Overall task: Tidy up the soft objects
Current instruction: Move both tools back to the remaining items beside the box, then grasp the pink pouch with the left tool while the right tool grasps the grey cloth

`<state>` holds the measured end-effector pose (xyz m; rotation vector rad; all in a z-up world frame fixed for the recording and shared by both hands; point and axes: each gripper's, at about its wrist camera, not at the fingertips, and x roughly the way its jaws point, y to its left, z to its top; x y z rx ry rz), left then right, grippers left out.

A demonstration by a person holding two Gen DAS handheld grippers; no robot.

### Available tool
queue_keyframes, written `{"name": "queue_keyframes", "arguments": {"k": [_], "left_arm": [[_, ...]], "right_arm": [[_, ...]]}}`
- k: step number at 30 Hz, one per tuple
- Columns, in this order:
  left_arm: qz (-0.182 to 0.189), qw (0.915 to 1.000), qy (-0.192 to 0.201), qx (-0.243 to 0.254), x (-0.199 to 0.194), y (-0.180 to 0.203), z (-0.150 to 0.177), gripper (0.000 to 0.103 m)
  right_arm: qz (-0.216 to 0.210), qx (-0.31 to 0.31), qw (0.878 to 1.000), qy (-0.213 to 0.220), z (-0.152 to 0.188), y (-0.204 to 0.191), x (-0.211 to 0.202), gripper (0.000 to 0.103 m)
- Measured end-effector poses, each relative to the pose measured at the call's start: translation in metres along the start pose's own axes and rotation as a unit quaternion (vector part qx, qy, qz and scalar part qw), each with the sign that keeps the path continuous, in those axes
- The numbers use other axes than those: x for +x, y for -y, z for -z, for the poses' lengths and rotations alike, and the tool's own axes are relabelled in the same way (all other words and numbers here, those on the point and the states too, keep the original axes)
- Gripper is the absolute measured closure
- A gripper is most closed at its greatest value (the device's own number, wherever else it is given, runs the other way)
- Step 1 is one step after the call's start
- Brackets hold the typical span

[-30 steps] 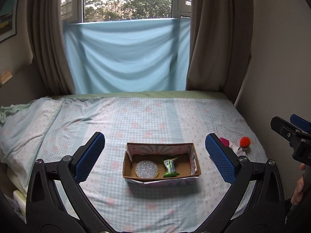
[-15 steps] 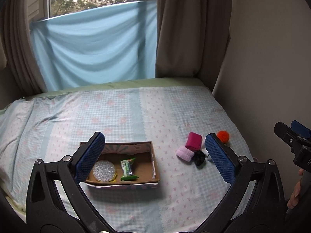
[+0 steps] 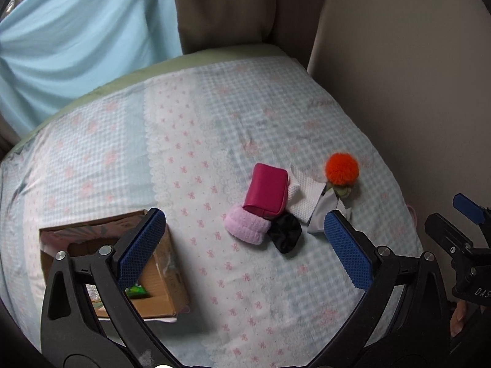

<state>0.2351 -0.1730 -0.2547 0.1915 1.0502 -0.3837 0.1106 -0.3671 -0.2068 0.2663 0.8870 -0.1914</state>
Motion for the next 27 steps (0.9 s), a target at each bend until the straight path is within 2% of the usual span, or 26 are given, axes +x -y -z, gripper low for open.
{"name": "queue_keyframes", "arguments": {"k": [6, 11, 18, 19, 21, 23, 27], "left_arm": [[0.009, 0.9973, -0.064, 0.036, 0.092, 0.014, -0.007, 0.0], [0.006, 0.9916, -0.113, 0.062, 0.16, 0.023, -0.002, 0.0], [0.006, 0.9846, -0.152, 0.086, 0.219, 0.027, 0.007, 0.001], [0.008, 0.9839, -0.156, 0.087, 0.225, 0.027, 0.008, 0.006], [0.018, 0.9821, -0.167, 0.085, 0.235, 0.027, 0.01, 0.018], [0.026, 0.9827, -0.165, 0.08, 0.239, 0.025, 0.012, 0.02], [0.036, 0.9826, -0.159, 0.09, 0.238, 0.028, 0.013, 0.032]], "right_arm": [[-0.004, 0.019, 0.999, -0.043, 0.017, 0.027, 0.072, 0.0], [-0.015, 0.03, 0.997, -0.071, 0.031, 0.04, 0.129, 0.001], [-0.025, 0.033, 0.994, -0.106, 0.053, 0.047, 0.196, 0.006], [-0.023, 0.032, 0.993, -0.109, 0.055, 0.047, 0.203, 0.007], [-0.023, 0.034, 0.993, -0.114, 0.061, 0.05, 0.216, 0.012], [-0.027, 0.037, 0.991, -0.125, 0.066, 0.052, 0.228, 0.025], [-0.029, 0.036, 0.99, -0.131, 0.073, 0.053, 0.24, 0.04]]}}
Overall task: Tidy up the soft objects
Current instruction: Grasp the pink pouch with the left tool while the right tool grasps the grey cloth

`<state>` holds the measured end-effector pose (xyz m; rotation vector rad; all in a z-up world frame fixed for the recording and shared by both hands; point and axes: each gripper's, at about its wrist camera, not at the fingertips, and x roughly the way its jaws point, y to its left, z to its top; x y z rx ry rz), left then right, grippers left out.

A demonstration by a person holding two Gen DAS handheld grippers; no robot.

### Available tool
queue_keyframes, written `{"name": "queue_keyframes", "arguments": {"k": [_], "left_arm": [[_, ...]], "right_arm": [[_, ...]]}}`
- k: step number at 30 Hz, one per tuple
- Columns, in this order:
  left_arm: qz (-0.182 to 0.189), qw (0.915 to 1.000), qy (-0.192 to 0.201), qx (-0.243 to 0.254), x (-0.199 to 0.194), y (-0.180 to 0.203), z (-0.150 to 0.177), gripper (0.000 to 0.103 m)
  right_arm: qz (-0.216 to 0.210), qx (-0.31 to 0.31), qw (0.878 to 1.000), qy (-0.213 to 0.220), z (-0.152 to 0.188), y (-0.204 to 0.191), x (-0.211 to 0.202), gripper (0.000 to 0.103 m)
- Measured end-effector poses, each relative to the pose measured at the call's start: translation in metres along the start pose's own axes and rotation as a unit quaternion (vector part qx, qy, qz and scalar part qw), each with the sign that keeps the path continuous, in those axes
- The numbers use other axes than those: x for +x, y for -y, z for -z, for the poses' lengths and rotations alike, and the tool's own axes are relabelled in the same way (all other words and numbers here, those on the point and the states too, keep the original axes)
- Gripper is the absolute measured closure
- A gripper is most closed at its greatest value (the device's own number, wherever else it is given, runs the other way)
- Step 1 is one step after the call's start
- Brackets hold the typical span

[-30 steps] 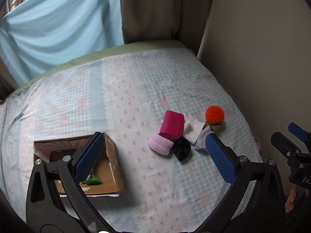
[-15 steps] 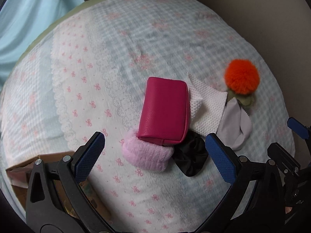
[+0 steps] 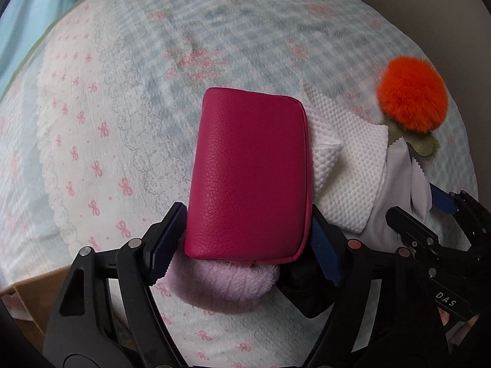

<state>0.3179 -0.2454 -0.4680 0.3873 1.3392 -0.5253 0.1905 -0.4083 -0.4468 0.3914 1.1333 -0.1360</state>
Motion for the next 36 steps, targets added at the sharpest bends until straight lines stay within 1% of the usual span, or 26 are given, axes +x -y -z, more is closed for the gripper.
{"name": "queue_keyframes", "arguments": {"k": [1, 2, 3, 4, 6, 8, 11, 17, 26, 31, 33, 36], "left_arm": [[0.003, 1.0, 0.001, 0.004, 0.0, 0.002, 0.0, 0.037], [0.001, 1.0, 0.002, 0.009, 0.0, 0.004, 0.0, 0.037], [-0.001, 0.9999, 0.003, 0.014, -0.001, 0.006, -0.001, 0.039], [-0.001, 0.9998, 0.004, 0.017, -0.001, 0.007, -0.001, 0.04], [0.002, 0.9998, 0.006, 0.017, -0.001, 0.008, -0.001, 0.042], [0.006, 0.9998, 0.01, 0.016, -0.003, 0.007, -0.001, 0.043], [0.006, 0.9998, 0.014, 0.015, -0.008, 0.008, 0.0, 0.044], [0.007, 0.9995, 0.029, 0.012, -0.024, 0.007, 0.0, 0.045], [0.005, 0.9982, 0.06, 0.002, -0.053, 0.005, 0.004, 0.048], [0.013, 0.9969, 0.075, -0.017, -0.066, -0.001, 0.007, 0.05], [0.01, 0.9964, 0.081, -0.023, -0.073, -0.002, 0.009, 0.05], [0.011, 0.9951, 0.093, -0.033, -0.088, -0.005, 0.015, 0.051]], "right_arm": [[-0.001, -0.003, 1.0, 0.003, 0.0, 0.0, -0.001, 0.05], [-0.002, -0.006, 1.0, 0.003, 0.0, -0.001, -0.001, 0.059], [-0.001, -0.008, 1.0, 0.001, 0.001, -0.002, -0.001, 0.063], [0.0, -0.012, 1.0, 0.0, 0.001, -0.003, -0.001, 0.072], [0.004, -0.015, 1.0, 0.0, 0.003, -0.003, 0.0, 0.076], [0.006, -0.011, 1.0, 0.001, 0.003, -0.002, -0.001, 0.085], [0.004, -0.001, 1.0, 0.004, 0.004, 0.0, -0.004, 0.092], [-0.005, 0.008, 1.0, 0.018, 0.001, 0.0, -0.014, 0.093], [-0.007, 0.017, 0.999, 0.038, -0.003, -0.002, -0.035, 0.093], [-0.008, 0.01, 0.999, 0.051, -0.001, -0.008, -0.048, 0.093], [-0.009, 0.008, 0.998, 0.057, 0.0, -0.01, -0.054, 0.093], [-0.009, 0.008, 0.998, 0.067, -0.001, -0.012, -0.065, 0.093]]}}
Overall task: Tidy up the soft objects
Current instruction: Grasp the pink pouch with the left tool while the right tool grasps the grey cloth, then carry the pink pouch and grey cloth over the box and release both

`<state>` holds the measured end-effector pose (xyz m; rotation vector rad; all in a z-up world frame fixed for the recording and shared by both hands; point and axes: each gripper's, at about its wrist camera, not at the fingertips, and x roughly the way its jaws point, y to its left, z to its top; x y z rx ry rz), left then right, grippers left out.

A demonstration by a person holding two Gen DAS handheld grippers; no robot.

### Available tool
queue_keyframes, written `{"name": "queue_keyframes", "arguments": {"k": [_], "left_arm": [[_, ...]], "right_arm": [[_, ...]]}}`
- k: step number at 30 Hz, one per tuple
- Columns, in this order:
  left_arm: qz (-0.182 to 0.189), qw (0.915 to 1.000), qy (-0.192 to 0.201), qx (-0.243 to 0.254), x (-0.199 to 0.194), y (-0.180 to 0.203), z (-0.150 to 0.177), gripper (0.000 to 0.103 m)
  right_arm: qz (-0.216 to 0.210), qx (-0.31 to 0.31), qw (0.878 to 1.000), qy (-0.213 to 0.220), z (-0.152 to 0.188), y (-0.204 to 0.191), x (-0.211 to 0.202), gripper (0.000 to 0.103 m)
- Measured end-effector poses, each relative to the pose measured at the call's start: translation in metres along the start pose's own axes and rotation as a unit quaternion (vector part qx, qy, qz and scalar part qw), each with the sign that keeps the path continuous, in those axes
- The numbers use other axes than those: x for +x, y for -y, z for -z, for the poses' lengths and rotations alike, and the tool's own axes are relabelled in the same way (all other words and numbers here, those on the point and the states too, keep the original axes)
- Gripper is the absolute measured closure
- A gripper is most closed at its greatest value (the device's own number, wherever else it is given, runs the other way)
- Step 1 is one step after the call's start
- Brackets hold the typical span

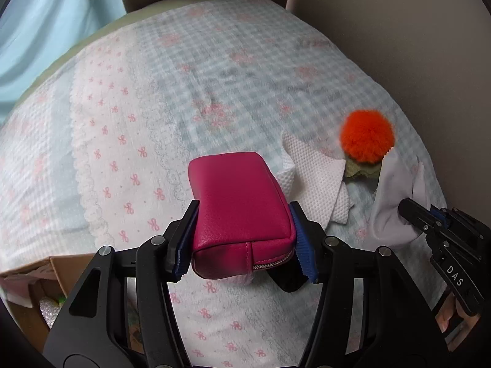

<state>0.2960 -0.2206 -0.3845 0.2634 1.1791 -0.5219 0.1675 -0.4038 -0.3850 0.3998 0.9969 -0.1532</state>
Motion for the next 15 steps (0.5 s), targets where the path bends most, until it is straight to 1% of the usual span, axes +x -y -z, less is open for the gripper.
{"name": "queue_keyframes", "arguments": {"k": [3, 6, 10, 15], "left_arm": [[0.003, 0.9998, 0.017, -0.007, -0.025, -0.001, 0.001, 0.051], [0.004, 0.9991, 0.04, -0.013, -0.059, -0.002, 0.003, 0.051], [0.009, 0.9969, 0.073, -0.029, -0.114, -0.008, 0.008, 0.051], [0.014, 0.9927, 0.109, -0.049, -0.187, -0.021, 0.024, 0.051]], "right_arm": [[-0.001, 0.0, 1.0, 0.014, -0.004, -0.004, -0.017, 0.093], [-0.002, -0.002, 1.0, 0.03, -0.011, -0.01, -0.04, 0.093], [-0.004, -0.011, 0.998, 0.055, -0.02, -0.026, -0.082, 0.093], [-0.016, -0.031, 0.996, 0.082, -0.032, -0.061, -0.142, 0.093]]}}
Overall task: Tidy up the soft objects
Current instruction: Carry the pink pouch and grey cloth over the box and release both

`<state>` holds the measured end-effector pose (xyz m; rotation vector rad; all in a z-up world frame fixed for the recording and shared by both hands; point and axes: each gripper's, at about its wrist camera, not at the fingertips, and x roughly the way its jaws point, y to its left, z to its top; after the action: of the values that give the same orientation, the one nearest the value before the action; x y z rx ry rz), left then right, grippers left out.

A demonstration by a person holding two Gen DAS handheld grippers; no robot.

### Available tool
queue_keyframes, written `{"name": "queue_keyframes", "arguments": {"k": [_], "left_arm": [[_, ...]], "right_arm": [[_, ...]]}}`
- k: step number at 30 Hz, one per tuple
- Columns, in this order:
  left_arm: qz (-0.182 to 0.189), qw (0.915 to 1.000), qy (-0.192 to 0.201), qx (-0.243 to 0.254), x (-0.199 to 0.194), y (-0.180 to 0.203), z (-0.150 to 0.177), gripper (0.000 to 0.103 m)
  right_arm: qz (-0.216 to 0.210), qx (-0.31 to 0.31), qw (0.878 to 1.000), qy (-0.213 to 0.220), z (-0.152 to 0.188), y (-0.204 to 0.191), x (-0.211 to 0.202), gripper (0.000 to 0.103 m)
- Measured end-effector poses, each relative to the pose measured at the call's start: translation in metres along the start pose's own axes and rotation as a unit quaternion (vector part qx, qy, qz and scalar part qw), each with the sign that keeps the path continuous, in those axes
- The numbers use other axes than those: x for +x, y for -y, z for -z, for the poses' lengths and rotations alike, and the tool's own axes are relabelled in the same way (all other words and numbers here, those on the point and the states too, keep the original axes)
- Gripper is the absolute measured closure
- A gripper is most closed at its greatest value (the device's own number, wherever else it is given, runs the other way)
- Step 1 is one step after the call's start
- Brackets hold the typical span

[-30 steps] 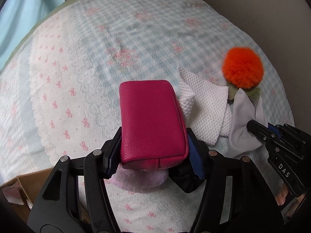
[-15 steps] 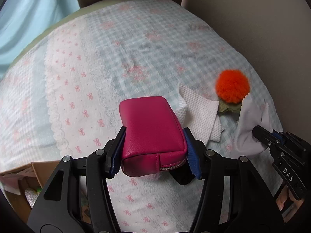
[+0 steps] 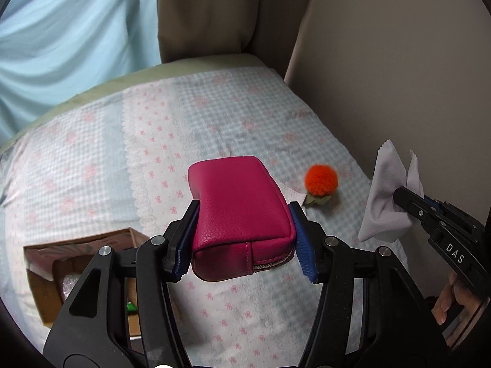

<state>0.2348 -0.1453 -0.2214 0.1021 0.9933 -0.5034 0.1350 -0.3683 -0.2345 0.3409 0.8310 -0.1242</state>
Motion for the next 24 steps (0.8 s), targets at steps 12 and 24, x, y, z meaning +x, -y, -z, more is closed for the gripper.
{"name": "queue_keyframes", "arguments": {"k": [12, 24], "left_arm": [[-0.016, 0.995, 0.058, -0.08, -0.152, -0.096, 0.027, 0.051], [-0.051, 0.9864, 0.017, -0.155, -0.172, -0.244, 0.091, 0.052]], "right_arm": [[-0.073, -0.062, 0.995, 0.021, -0.025, -0.139, -0.086, 0.093], [-0.143, -0.083, 0.985, -0.052, 0.019, -0.273, -0.034, 0.093]]}}
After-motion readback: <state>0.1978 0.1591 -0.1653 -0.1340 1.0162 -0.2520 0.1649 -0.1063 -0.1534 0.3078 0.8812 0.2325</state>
